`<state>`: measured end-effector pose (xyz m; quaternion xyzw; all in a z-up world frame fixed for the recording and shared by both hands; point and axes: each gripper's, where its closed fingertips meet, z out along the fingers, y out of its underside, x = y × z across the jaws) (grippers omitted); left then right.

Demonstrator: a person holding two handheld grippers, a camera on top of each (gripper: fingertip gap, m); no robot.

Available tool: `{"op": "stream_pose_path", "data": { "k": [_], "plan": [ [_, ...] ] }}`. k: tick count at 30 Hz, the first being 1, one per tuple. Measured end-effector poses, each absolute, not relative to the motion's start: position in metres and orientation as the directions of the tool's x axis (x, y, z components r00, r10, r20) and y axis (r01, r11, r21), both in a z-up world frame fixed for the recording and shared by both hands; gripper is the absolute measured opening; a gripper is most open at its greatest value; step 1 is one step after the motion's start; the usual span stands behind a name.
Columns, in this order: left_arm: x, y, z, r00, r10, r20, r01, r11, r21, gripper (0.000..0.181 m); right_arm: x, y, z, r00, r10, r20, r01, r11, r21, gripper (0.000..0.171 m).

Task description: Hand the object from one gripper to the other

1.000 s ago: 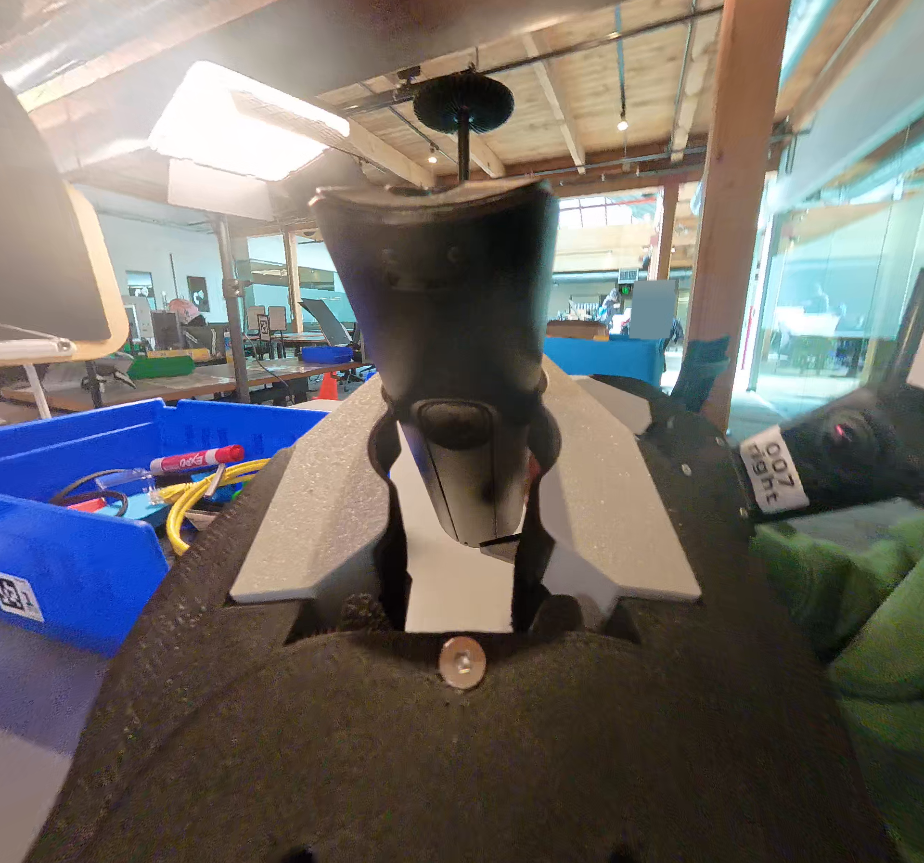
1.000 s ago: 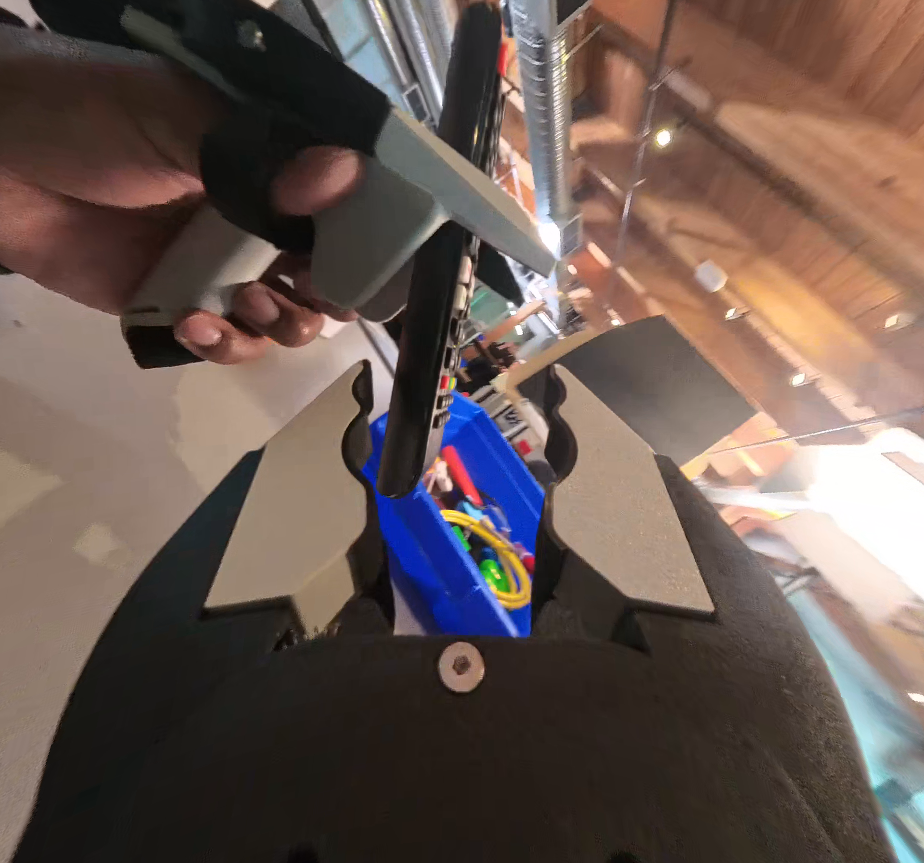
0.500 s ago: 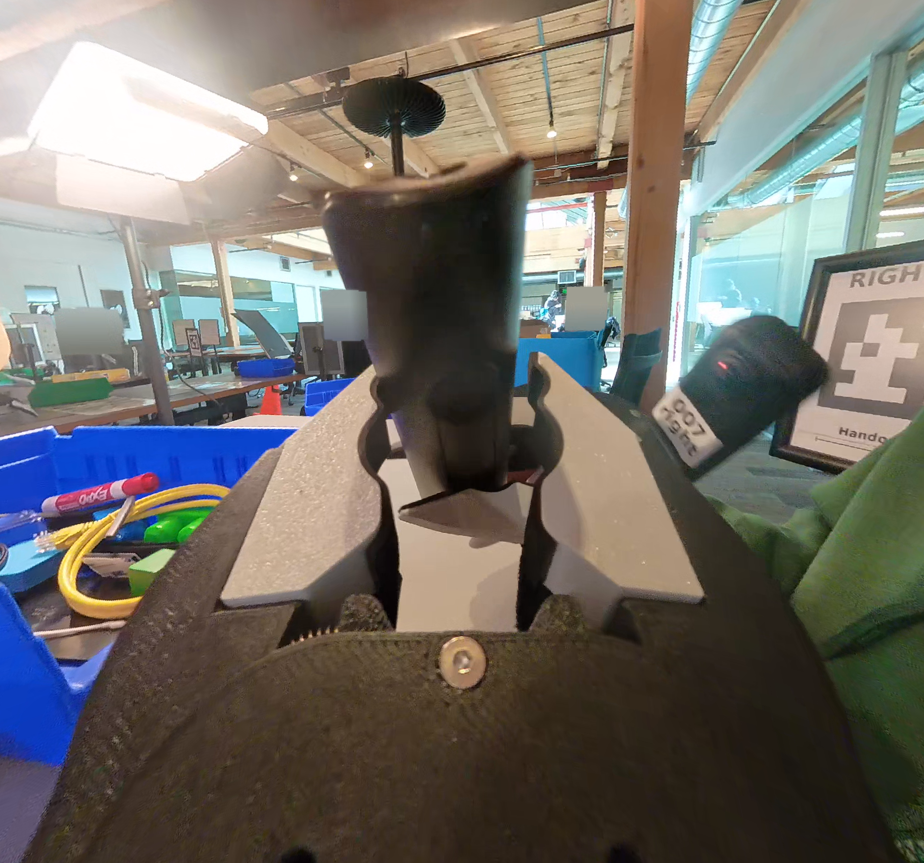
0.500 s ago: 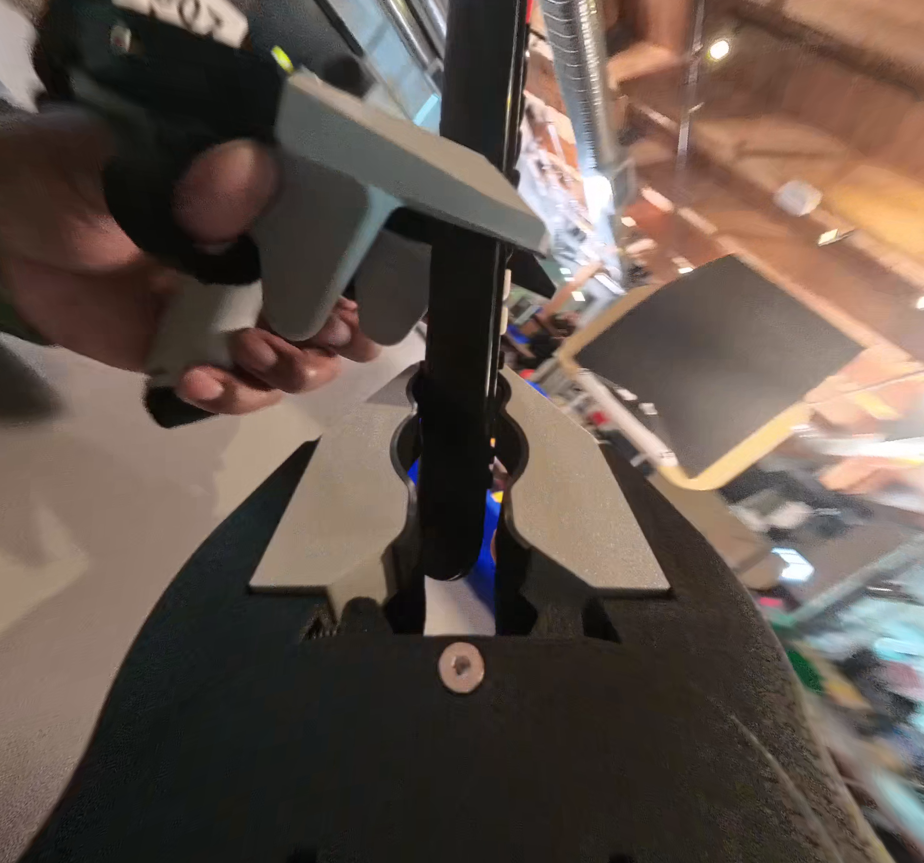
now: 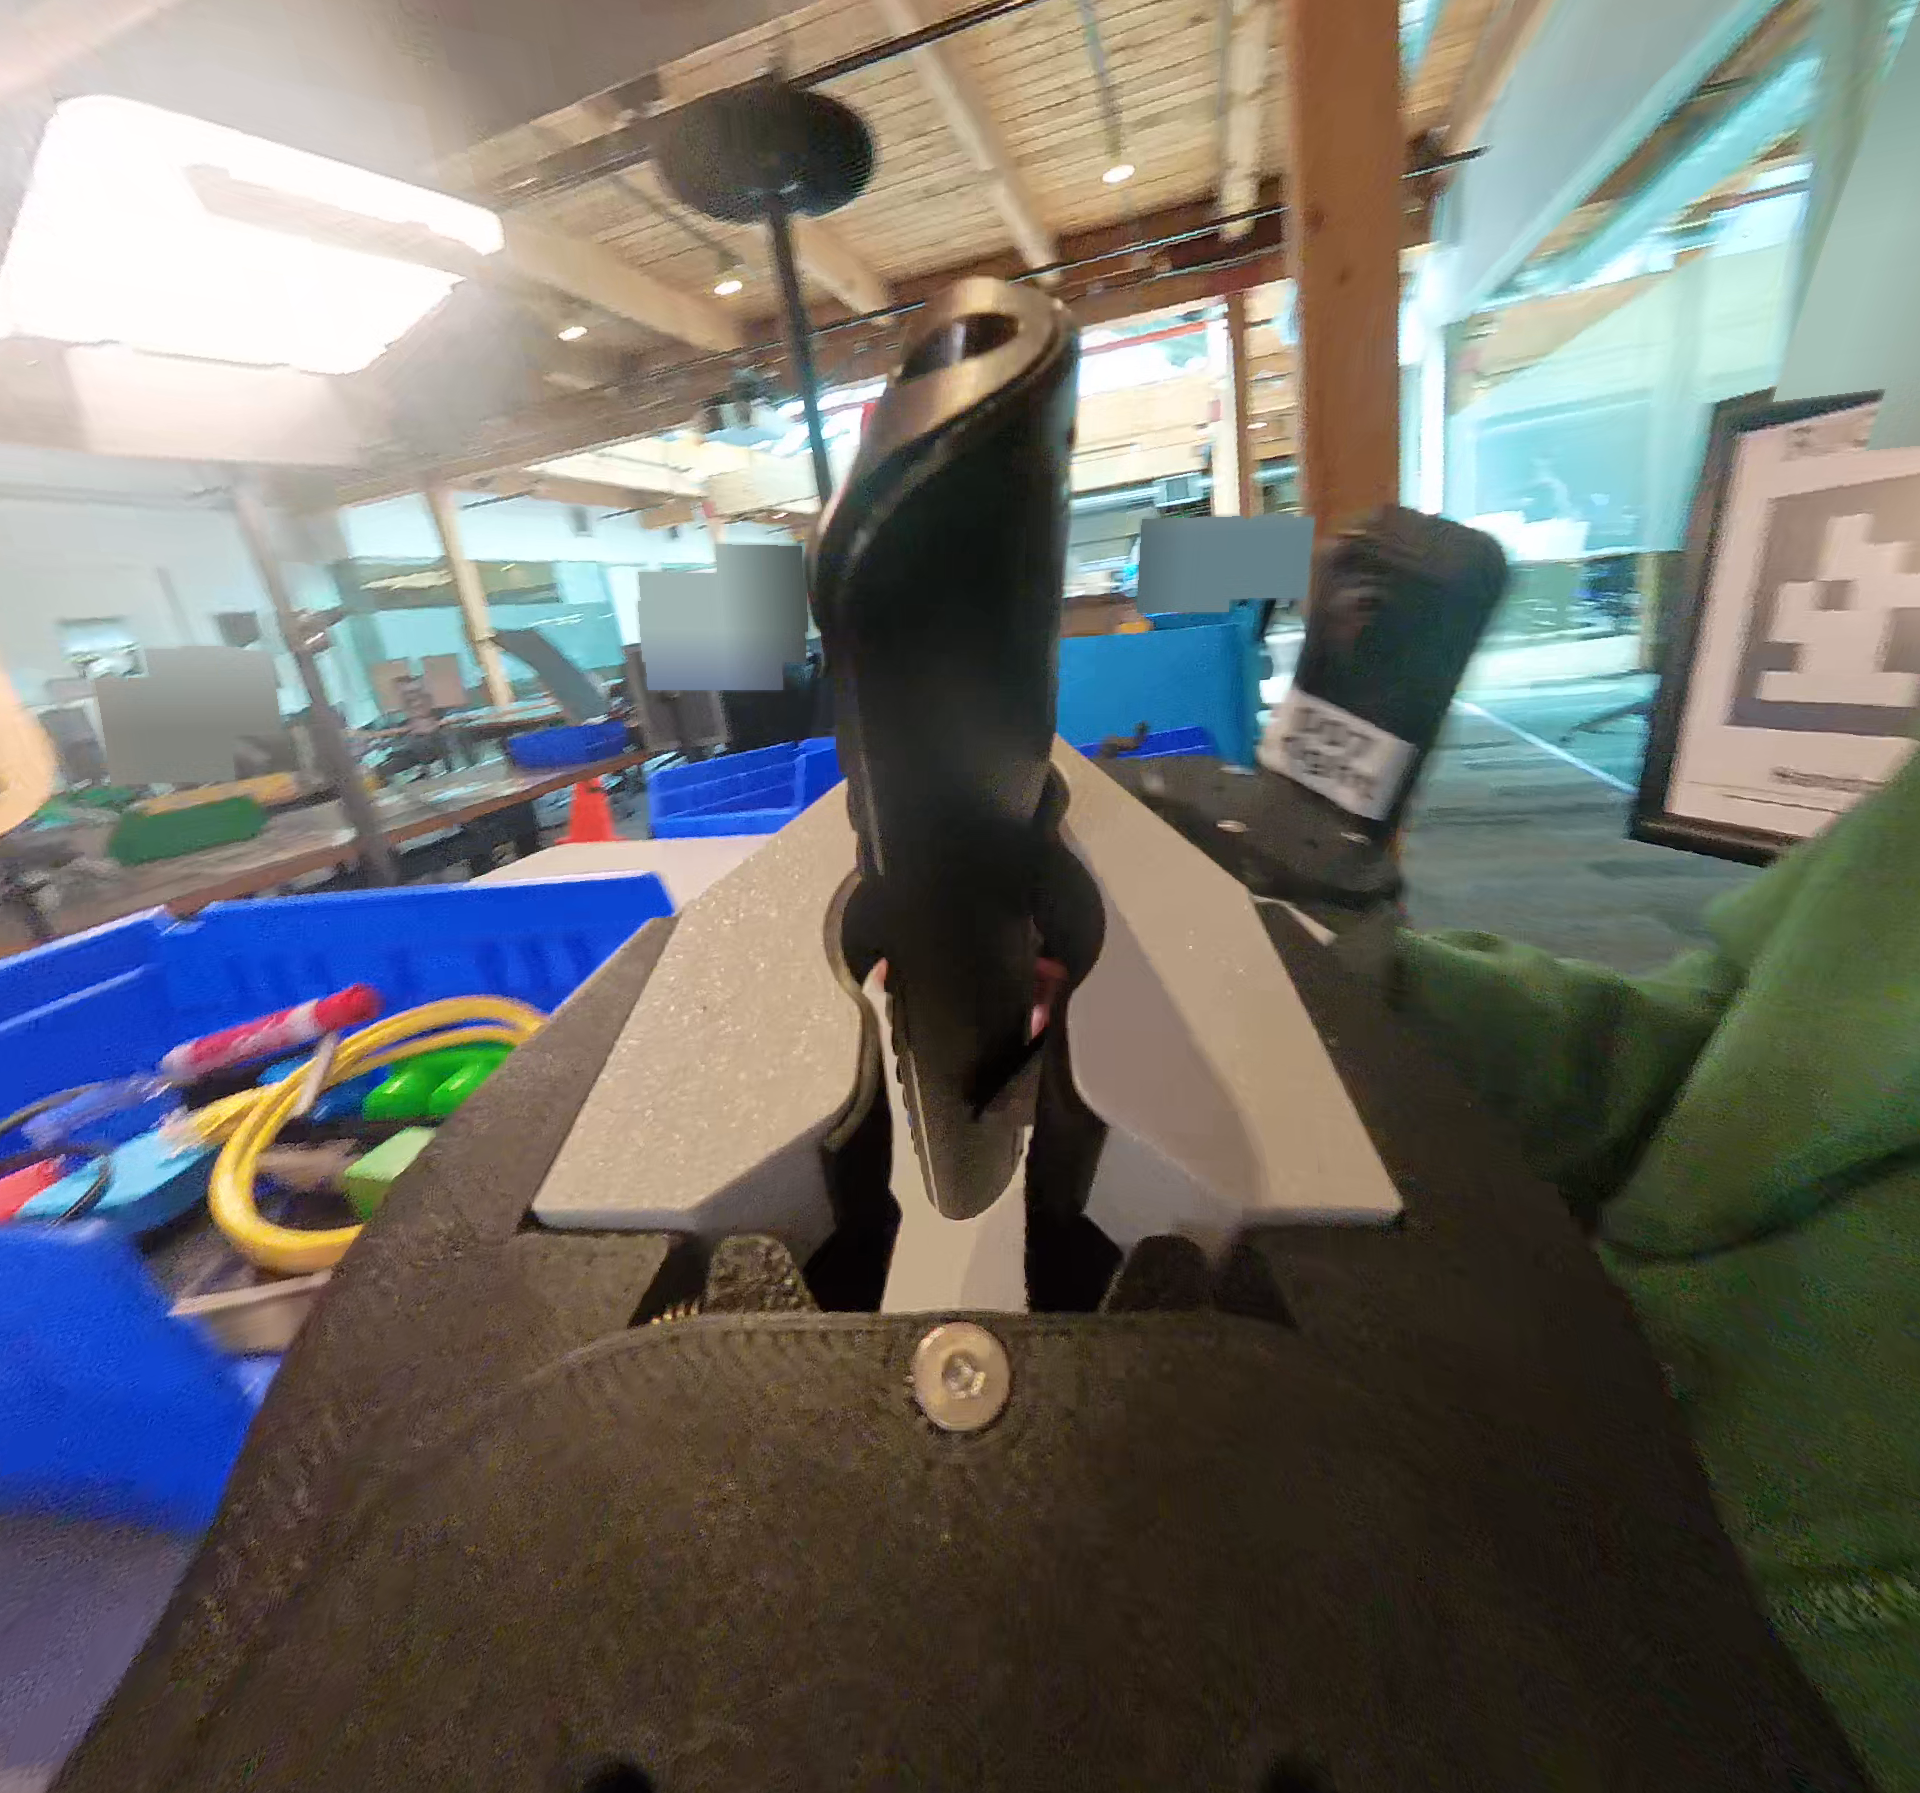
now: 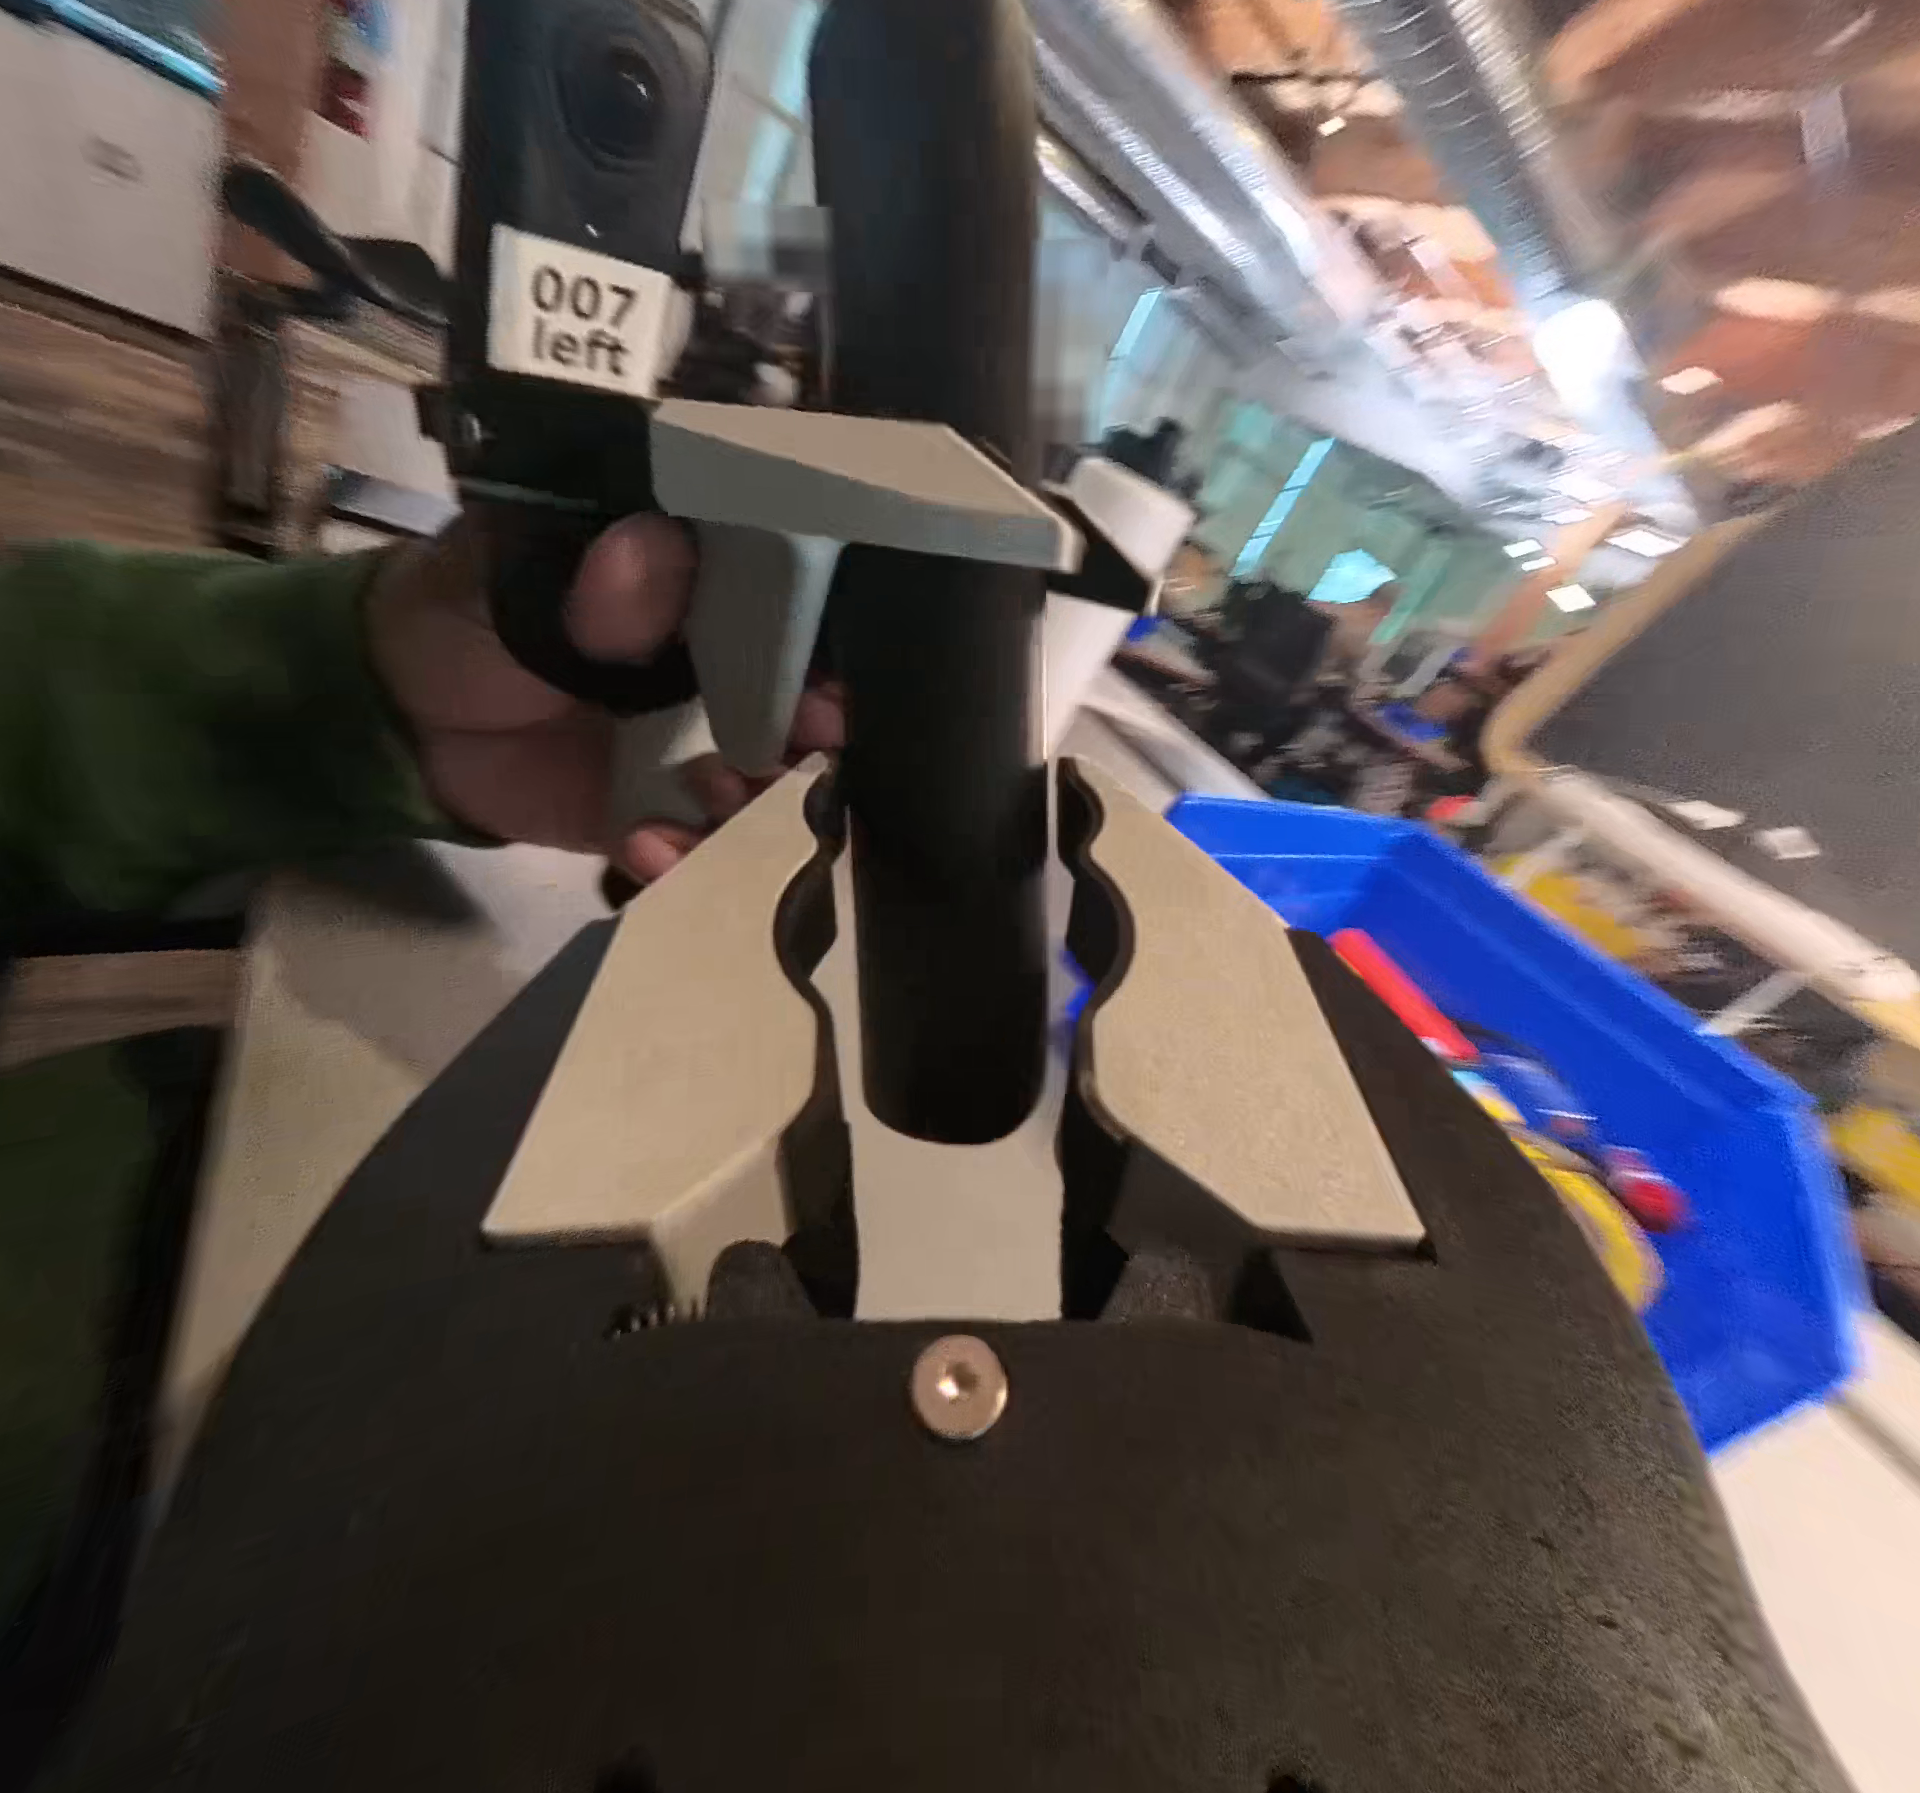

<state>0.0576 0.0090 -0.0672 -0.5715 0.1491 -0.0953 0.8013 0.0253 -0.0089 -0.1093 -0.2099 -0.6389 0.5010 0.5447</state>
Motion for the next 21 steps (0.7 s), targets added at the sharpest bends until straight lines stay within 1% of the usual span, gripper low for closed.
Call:
{"op": "stream_pose_path", "data": {
  "k": [4,6,9,11,13,16,19,21],
  "plan": [
    [0.033,0.013,-0.067,0.969,-0.248,-0.021,0.057,0.305,-0.951,0.021,0.021,0.001,-0.103,-0.076,0.732,0.677,-0.311,0.628,-0.713,0.055],
    [0.024,0.013,-0.065,0.976,-0.216,0.023,0.092,0.316,-0.944,0.021,0.020,0.002,-0.103,0.023,0.654,0.756,-0.297,0.727,-0.620,0.056],
    [0.010,0.009,-0.059,0.972,-0.204,0.113,0.181,0.355,-0.917,0.021,0.016,0.001,-0.108,0.098,0.537,0.838,-0.246,0.829,-0.503,0.062],
    [0.000,0.004,-0.056,0.952,-0.233,0.200,0.278,0.376,-0.884,0.021,0.014,-0.001,-0.113,0.120,0.468,0.875,-0.219,0.873,-0.437,0.066],
    [-0.014,0.000,-0.054,0.910,-0.274,0.312,0.401,0.391,-0.828,0.020,0.013,-0.002,-0.115,0.149,0.411,0.899,-0.202,0.903,-0.379,0.066],
    [-0.032,-0.005,-0.055,0.804,-0.359,0.474,0.590,0.383,-0.710,0.020,0.011,0.000,-0.115,0.200,0.331,0.922,-0.163,0.939,-0.302,0.066],
    [-0.042,-0.003,-0.060,0.657,-0.449,0.605,0.750,0.316,-0.581,0.020,0.008,0.003,-0.117,0.234,0.257,0.938,-0.118,0.965,-0.235,0.065],
    [-0.043,0.006,-0.070,0.569,-0.467,0.677,0.818,0.233,-0.526,0.020,0.009,0.002,-0.117,0.251,0.225,0.942,-0.110,0.973,-0.203,0.063]
  ]
}}
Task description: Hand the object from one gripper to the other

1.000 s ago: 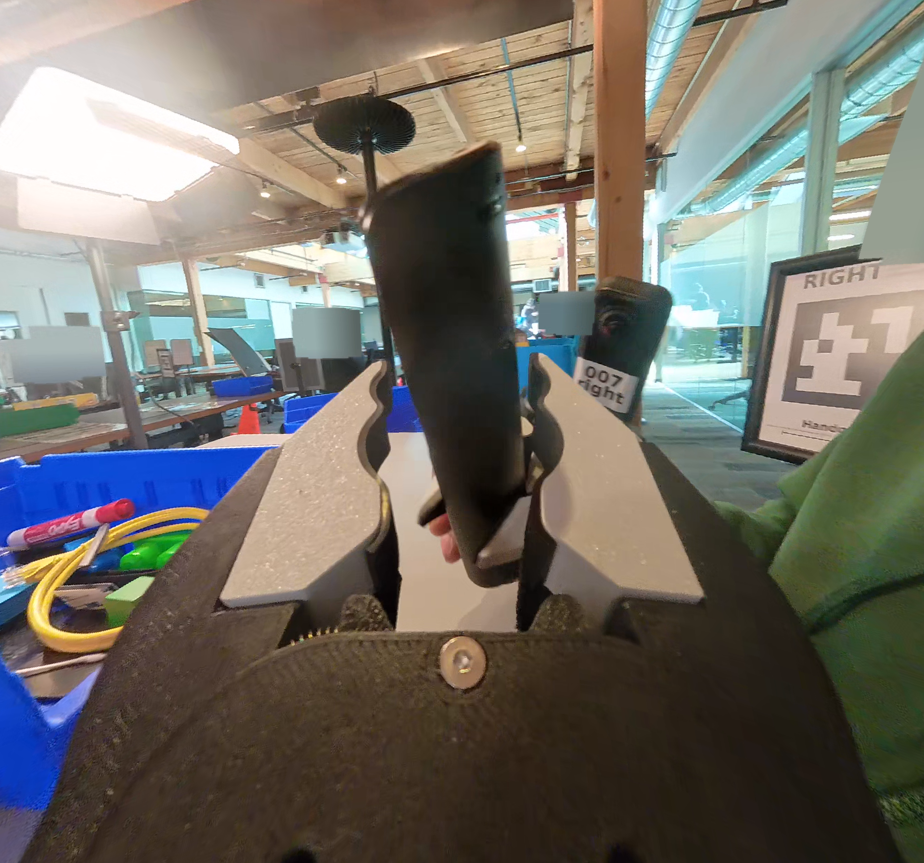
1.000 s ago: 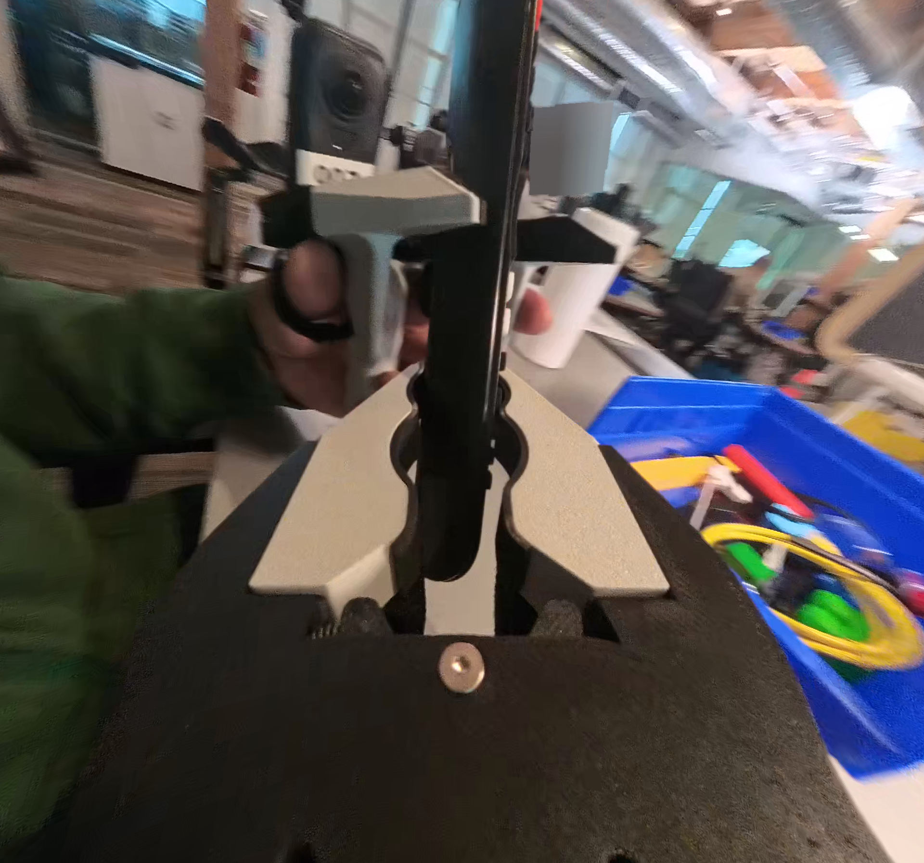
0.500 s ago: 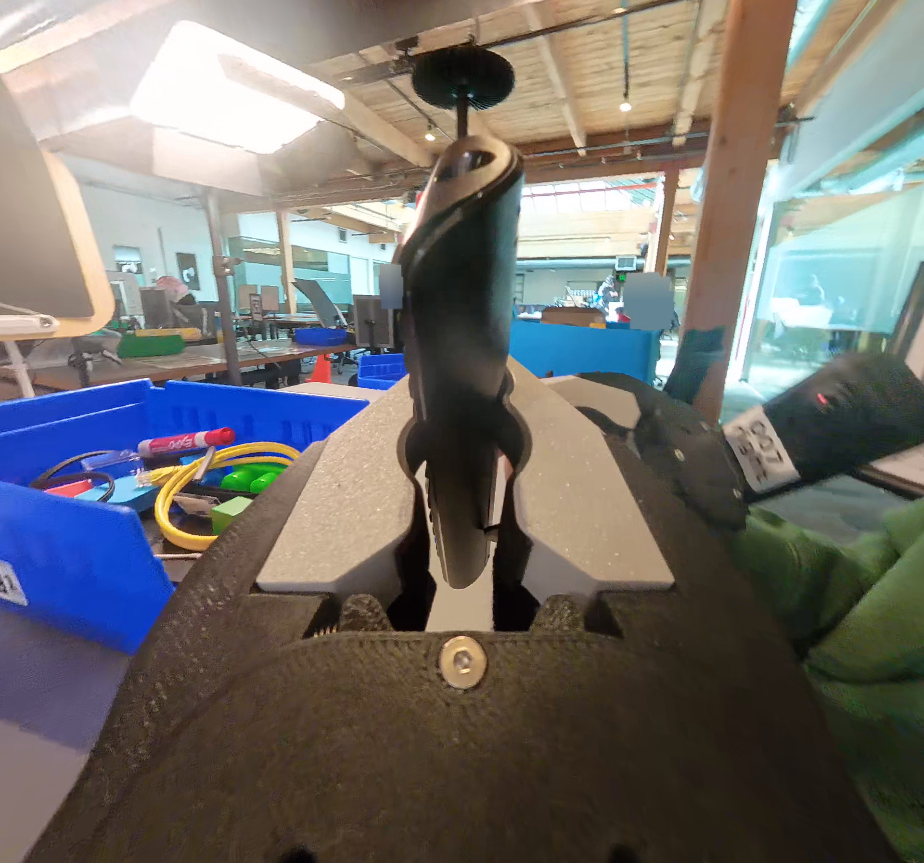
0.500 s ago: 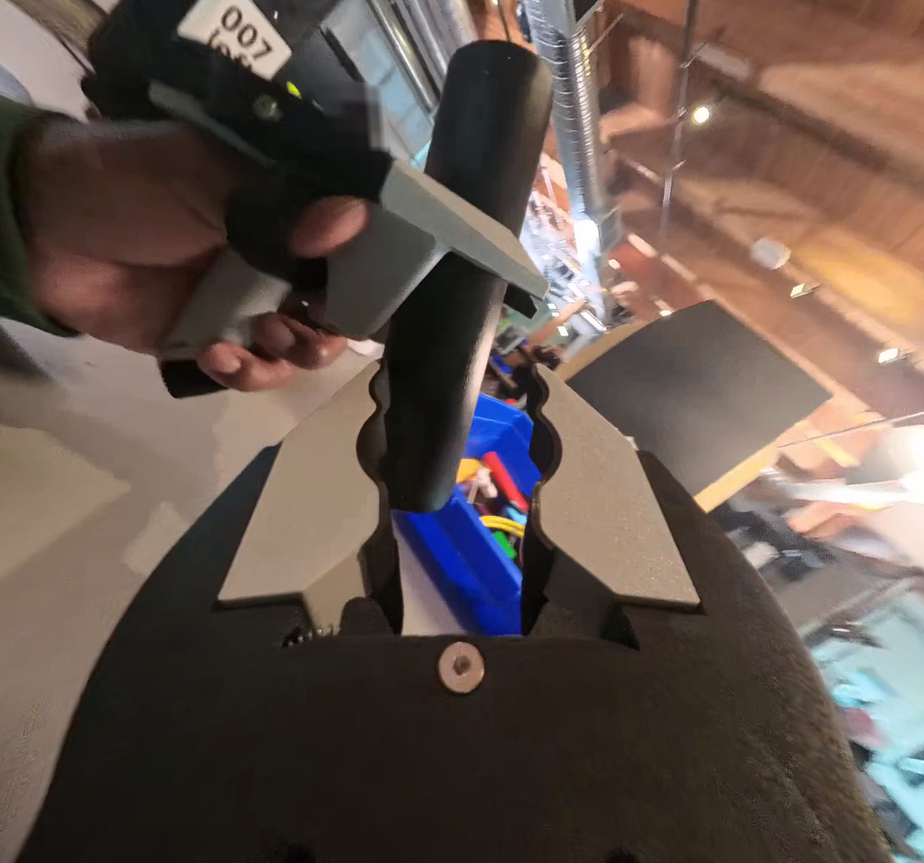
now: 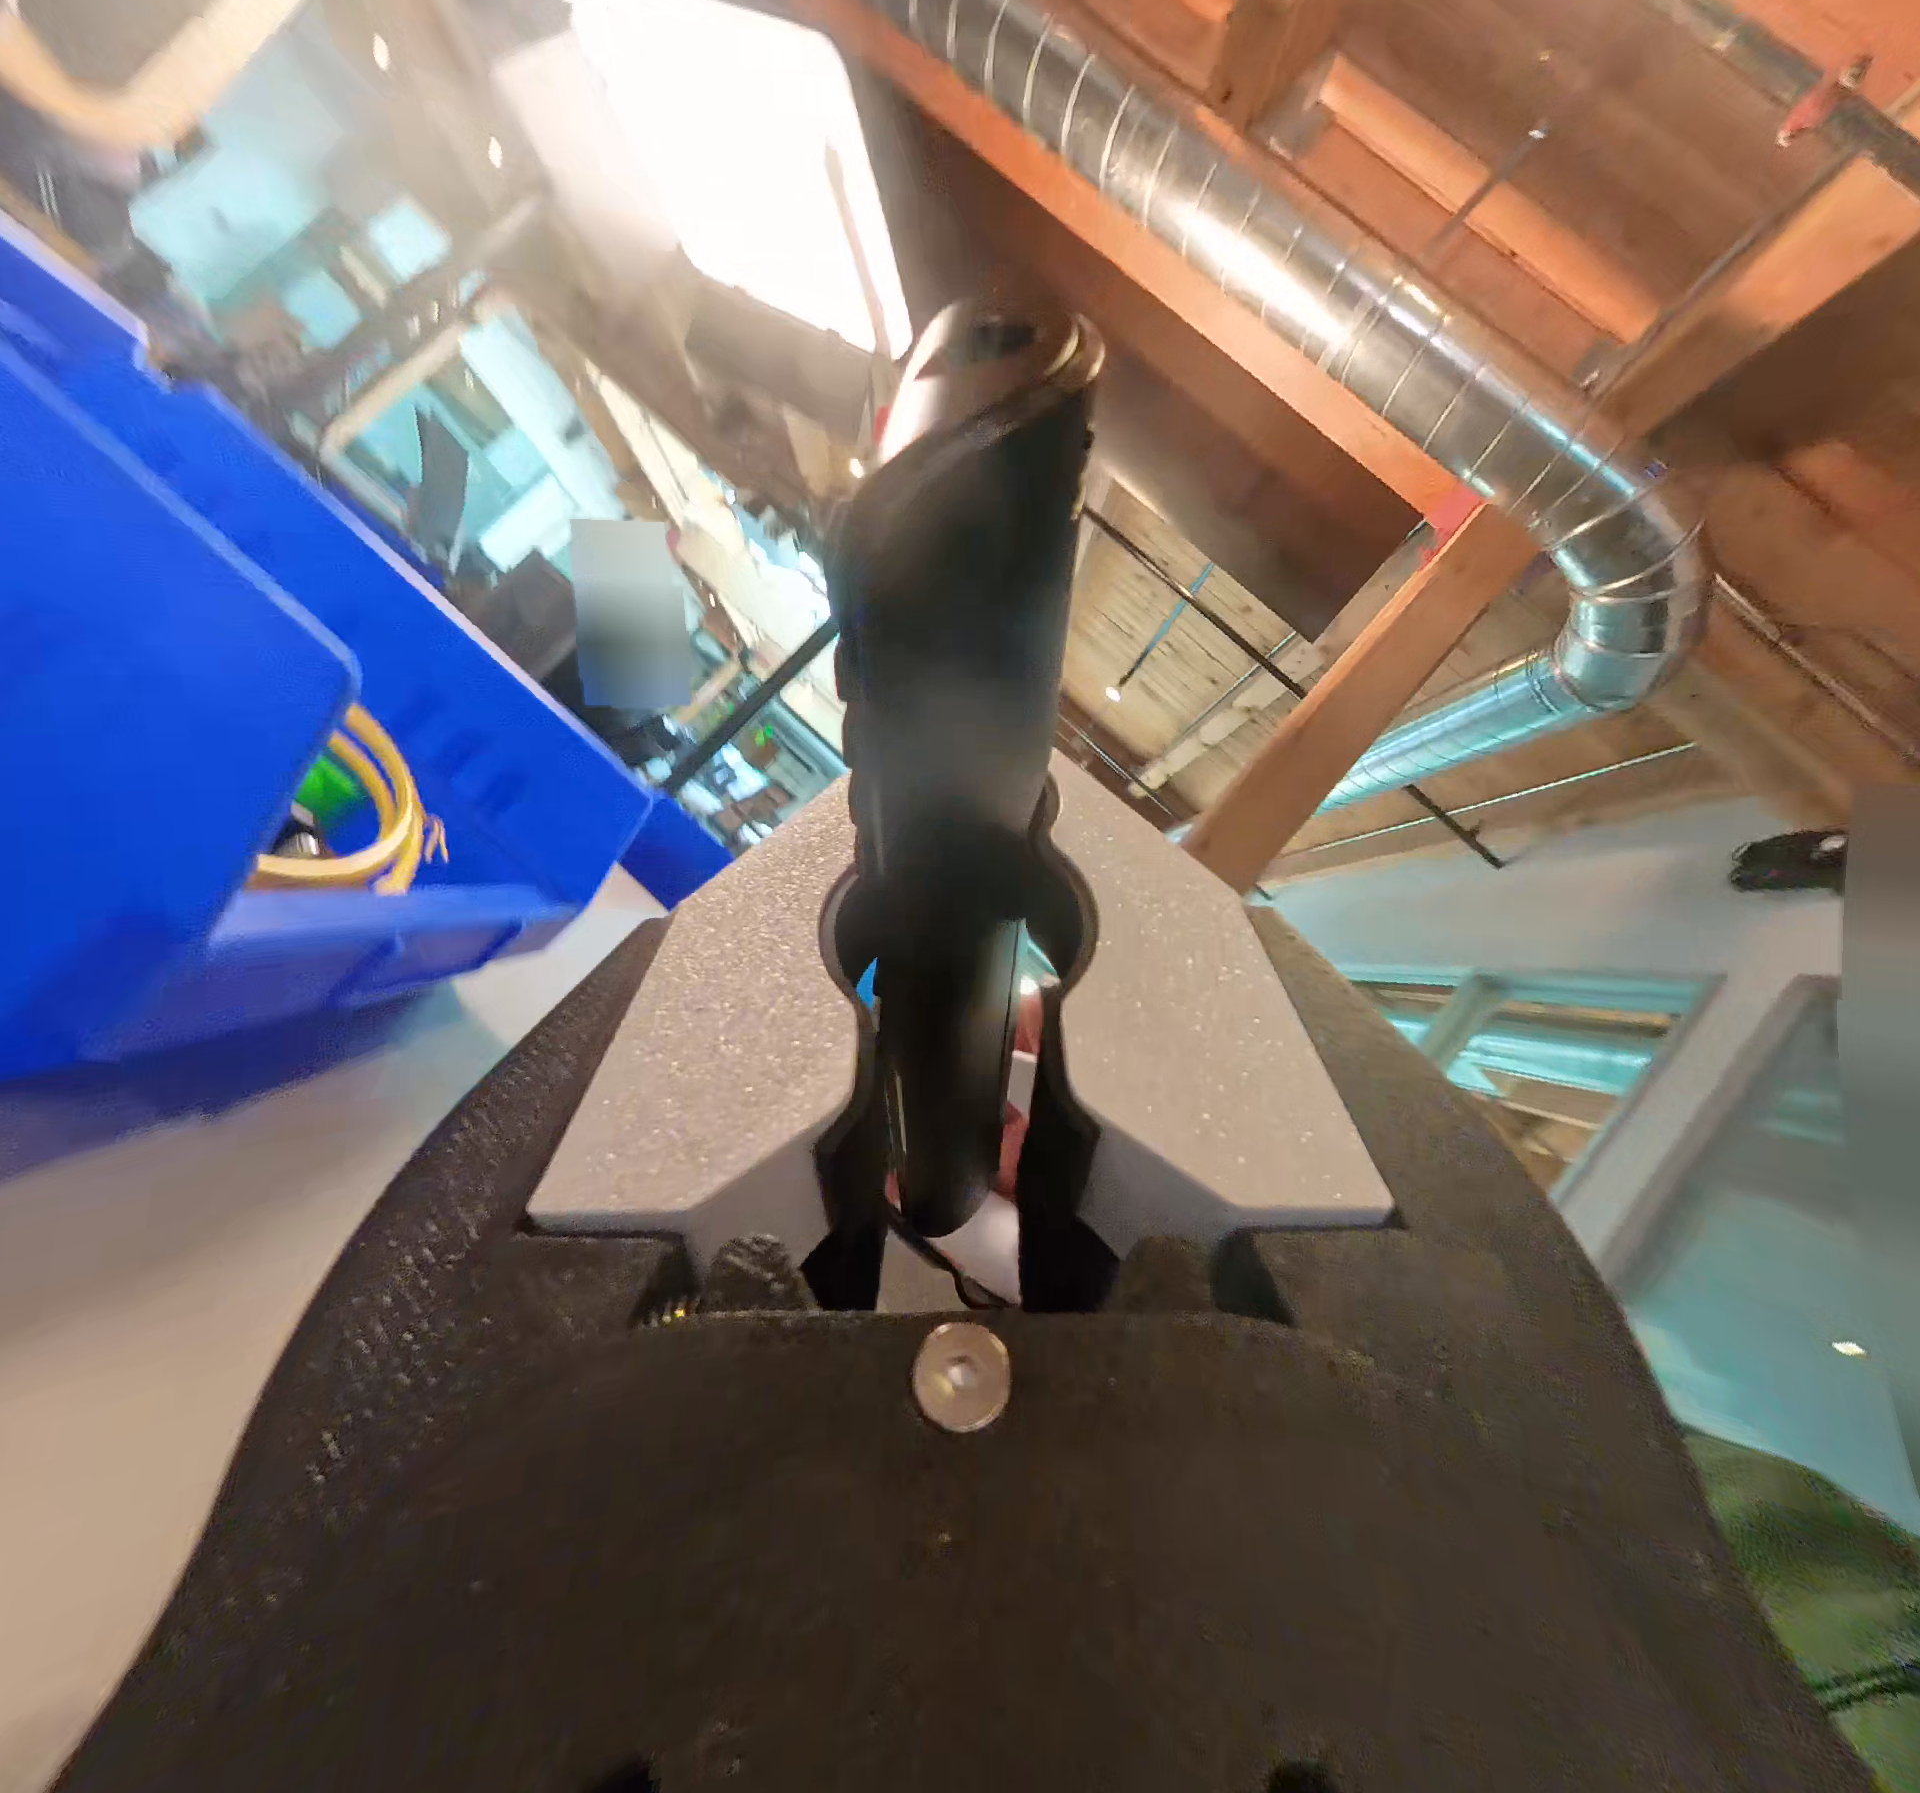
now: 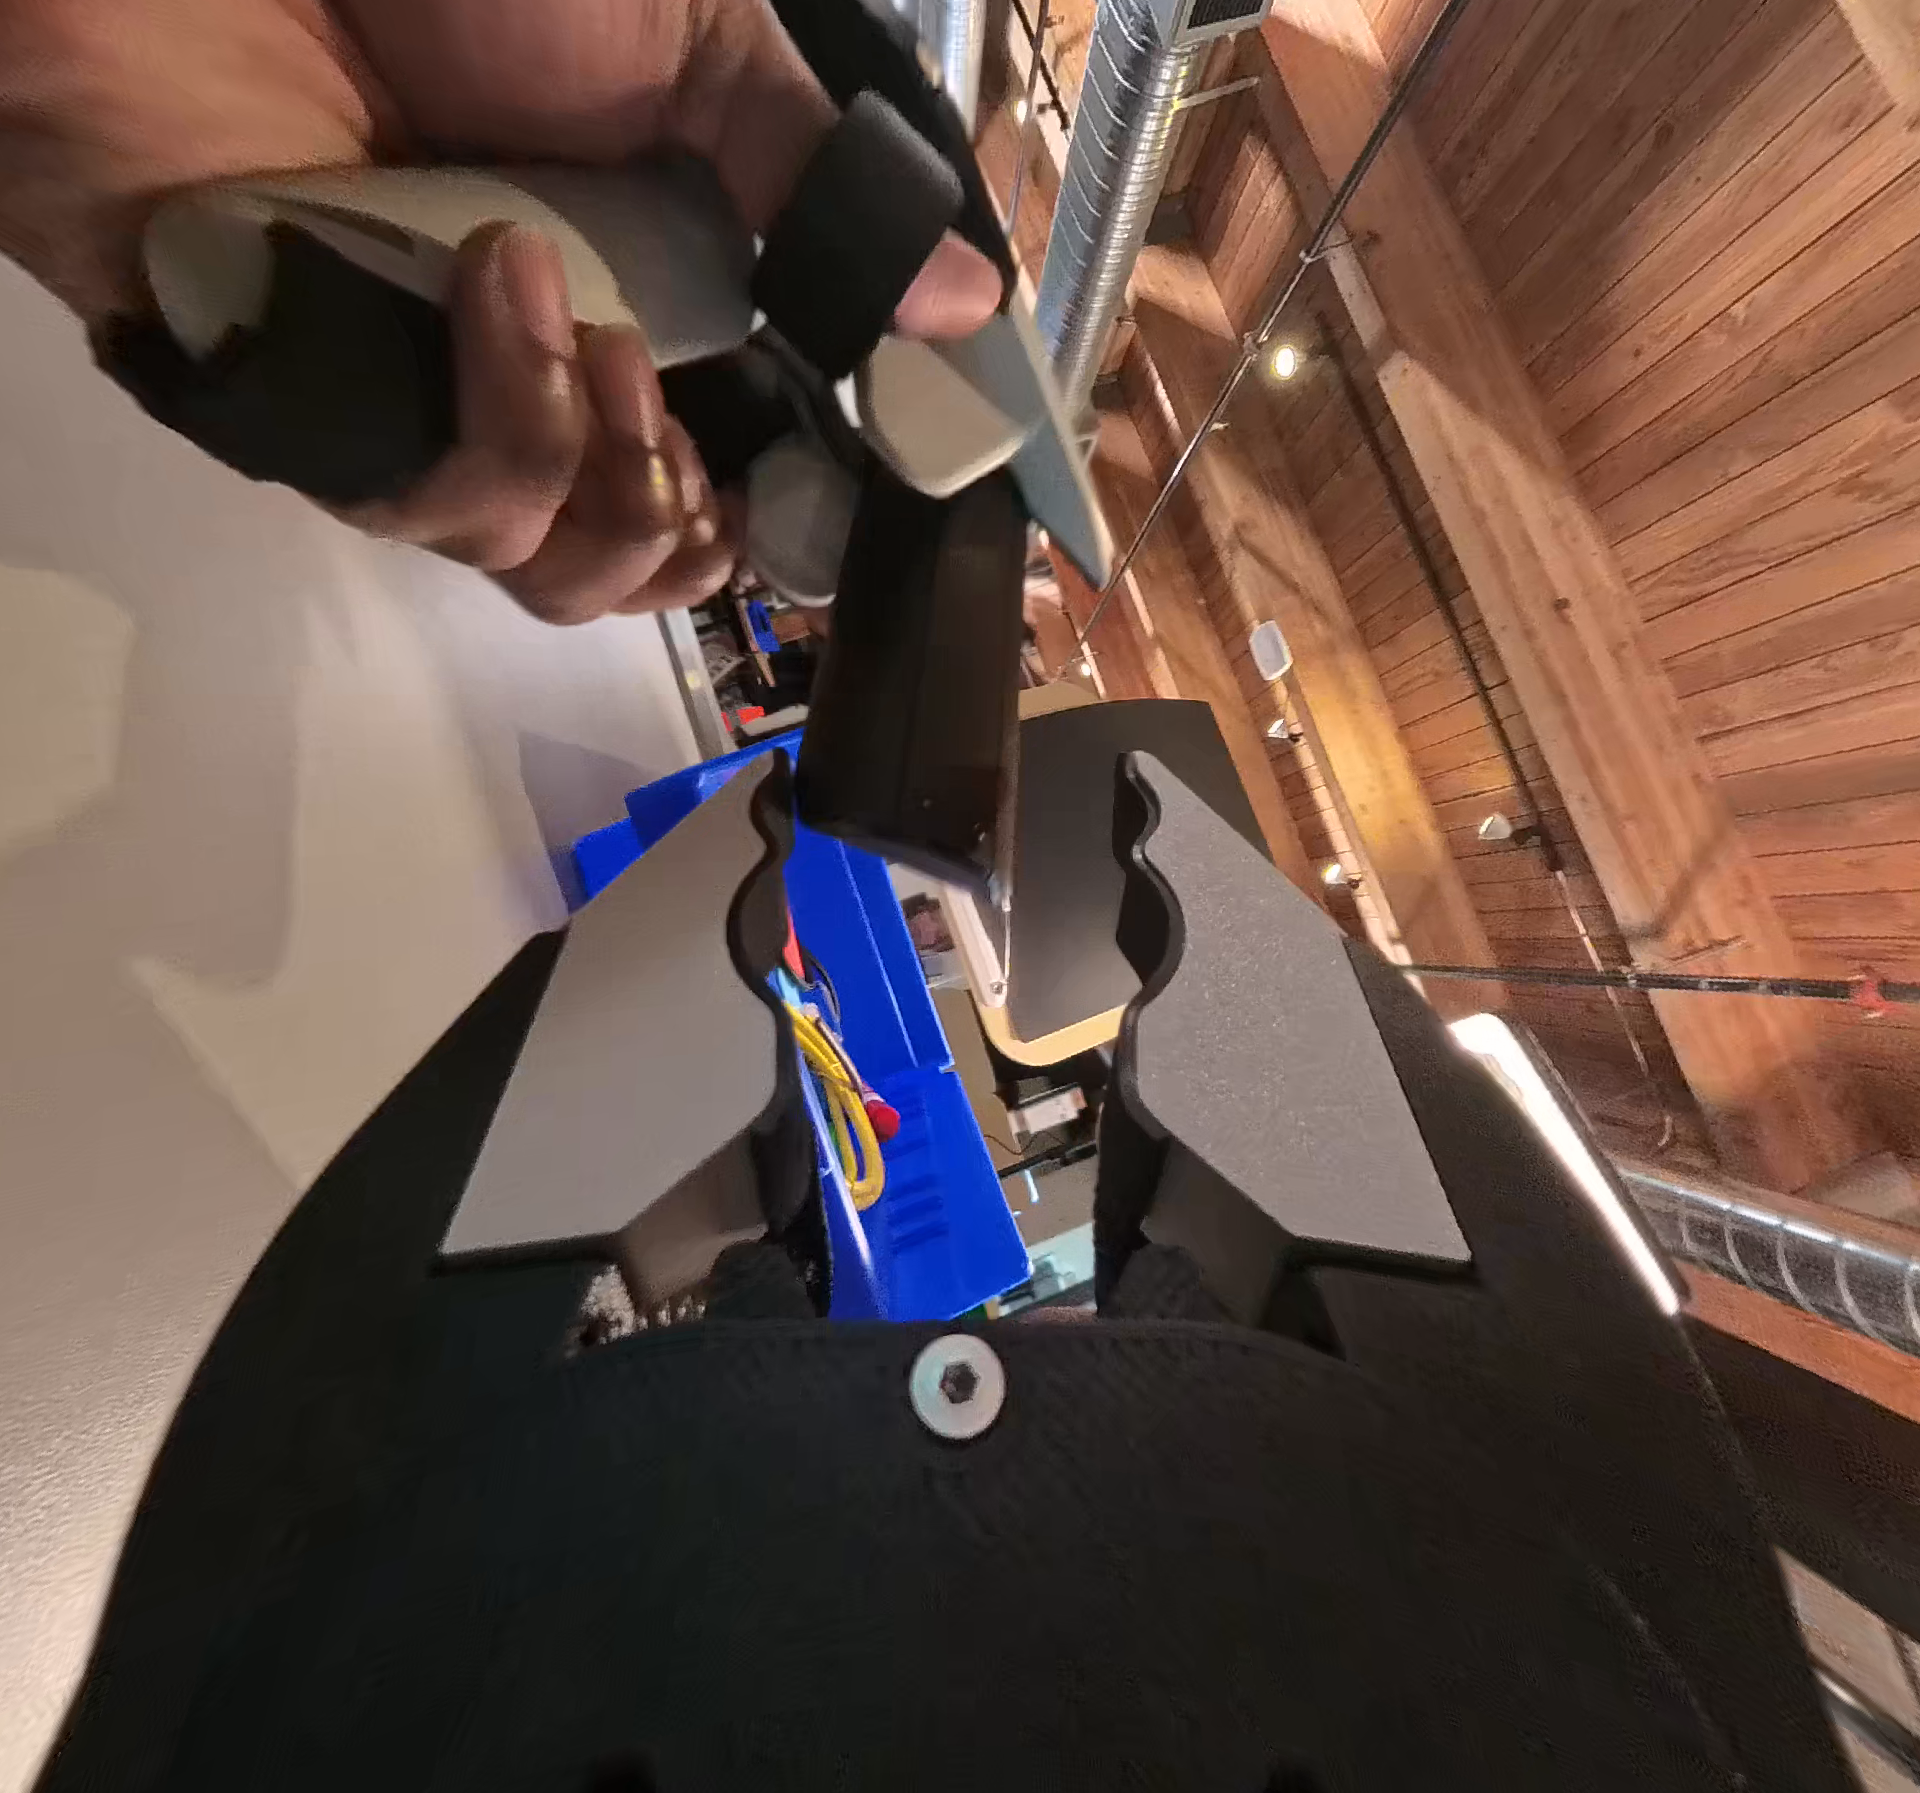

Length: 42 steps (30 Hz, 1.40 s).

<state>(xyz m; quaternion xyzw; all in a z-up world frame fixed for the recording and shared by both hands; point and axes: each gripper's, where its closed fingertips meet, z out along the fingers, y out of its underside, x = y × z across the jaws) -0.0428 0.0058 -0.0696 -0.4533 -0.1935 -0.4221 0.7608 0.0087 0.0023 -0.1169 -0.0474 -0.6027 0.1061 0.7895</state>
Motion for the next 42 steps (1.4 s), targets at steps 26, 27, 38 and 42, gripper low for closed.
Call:
{"op": "stream_pose_path", "data": {
  "k": [26,27,38,42],
  "plan": [
    [-0.009,0.026,-0.079,0.483,-0.505,0.715,0.841,0.039,-0.540,0.063,0.017,0.002,-0.105,0.258,0.331,0.908,-0.160,0.941,-0.298,0.028],
    [-0.009,0.025,-0.078,0.497,-0.506,0.705,0.833,0.049,-0.552,0.068,0.017,0.004,-0.103,0.244,0.382,0.891,-0.178,0.921,-0.346,0.026],
    [0.009,0.024,-0.071,0.663,-0.487,0.568,0.697,0.124,-0.707,0.088,0.033,0.031,-0.073,-0.069,0.896,0.438,-0.357,0.388,-0.850,0.024],
    [0.014,0.026,-0.074,0.687,-0.478,0.547,0.667,0.116,-0.736,0.087,0.041,0.017,-0.070,-0.324,0.914,0.246,-0.369,0.117,-0.922,0.025]
  ]
}}
